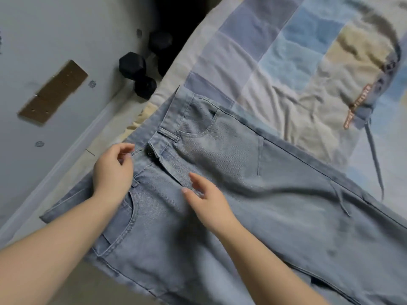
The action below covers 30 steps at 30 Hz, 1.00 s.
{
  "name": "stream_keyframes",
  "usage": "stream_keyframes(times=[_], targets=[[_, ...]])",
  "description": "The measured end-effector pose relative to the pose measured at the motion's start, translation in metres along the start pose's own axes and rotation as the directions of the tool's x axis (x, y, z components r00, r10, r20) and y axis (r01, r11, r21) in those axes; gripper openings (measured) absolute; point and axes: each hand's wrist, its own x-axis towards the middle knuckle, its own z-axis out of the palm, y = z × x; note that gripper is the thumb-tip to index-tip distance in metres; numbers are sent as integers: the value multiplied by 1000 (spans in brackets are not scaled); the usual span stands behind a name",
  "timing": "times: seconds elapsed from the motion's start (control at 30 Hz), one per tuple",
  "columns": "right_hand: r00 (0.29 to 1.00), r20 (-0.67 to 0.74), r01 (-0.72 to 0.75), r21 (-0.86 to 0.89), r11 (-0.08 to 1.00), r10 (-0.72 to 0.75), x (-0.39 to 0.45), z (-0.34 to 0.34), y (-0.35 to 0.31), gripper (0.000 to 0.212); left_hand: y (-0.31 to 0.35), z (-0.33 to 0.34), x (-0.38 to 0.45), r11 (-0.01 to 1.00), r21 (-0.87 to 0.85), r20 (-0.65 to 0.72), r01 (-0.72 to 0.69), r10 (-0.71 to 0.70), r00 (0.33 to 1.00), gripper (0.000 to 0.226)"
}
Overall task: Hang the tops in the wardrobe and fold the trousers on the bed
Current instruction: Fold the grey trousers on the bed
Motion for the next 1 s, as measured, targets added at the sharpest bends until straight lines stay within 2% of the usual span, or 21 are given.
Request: stream_keyframes(times=[0.13,0.27,0.4,0.5,0.67,0.77,0.83,0.9,1.0], targets=[[993,-81,-68,159,985,82,-38,-47,27,38,39,20,-35,993,16,86,-120,118,989,26],[970,-163,-137,247,959,180,-97,-112,74,20,87,69,-95,975,-16,268,-222,218,938,26],[932,-256,-191,258,947,258,-167,-184,133,13,128,132,-173,972,-52,402,-230,231,886,26],[876,-344,-224,331,917,338,-225,-237,188,13,156,181,-240,971,-26,523,-238,216,825,27],[685,-521,-282,455,845,509,-339,-332,302,14,213,271,-378,926,-33,729,-375,279,625,21],[570,-580,-317,498,807,582,-393,-373,367,12,242,315,-445,900,-39,818,-434,278,503,16],[530,-557,-353,541,763,640,-426,-393,409,12,257,343,-489,879,-37,872,-475,260,414,11],[522,-496,-423,556,716,694,-449,-399,446,22,262,364,-526,843,-10,926,-538,210,313,13],[527,-391,-491,584,646,755,-466,-391,486,39,251,385,-571,721,16,992,-693,73,100,17]])
